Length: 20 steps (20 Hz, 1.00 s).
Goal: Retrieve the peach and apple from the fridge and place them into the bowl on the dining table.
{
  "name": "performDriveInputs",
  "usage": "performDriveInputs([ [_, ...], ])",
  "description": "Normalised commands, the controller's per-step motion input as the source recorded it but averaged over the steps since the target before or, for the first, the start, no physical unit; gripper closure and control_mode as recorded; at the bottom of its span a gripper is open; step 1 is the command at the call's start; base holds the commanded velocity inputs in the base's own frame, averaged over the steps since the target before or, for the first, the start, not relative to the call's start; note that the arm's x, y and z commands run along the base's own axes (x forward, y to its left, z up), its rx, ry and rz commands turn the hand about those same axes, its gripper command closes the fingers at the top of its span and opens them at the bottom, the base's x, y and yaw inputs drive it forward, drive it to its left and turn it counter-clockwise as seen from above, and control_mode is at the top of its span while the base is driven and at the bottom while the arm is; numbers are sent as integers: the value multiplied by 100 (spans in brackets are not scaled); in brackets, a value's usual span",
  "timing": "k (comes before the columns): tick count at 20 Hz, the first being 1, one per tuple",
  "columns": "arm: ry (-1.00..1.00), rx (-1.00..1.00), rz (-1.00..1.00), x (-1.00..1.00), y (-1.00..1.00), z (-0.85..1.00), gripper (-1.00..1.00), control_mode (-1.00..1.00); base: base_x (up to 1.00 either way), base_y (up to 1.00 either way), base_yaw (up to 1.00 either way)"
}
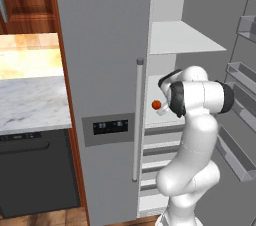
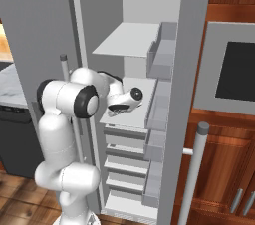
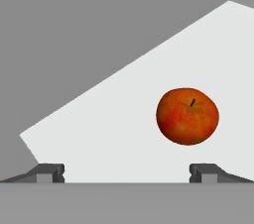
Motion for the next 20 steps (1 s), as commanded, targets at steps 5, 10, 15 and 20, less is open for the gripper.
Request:
performDriveInputs([
  [5,0,0,10,30,0,-11,-100,-100,0,0,0],
  [10,0,0,12,42,0,-4,-100,-100,0,0,0],
  [15,0,0,9,41,0,-6,-100,-100,0,0,0],
  [20,0,-2,7,15,4,-20,-100,-100,0,0,0],
])
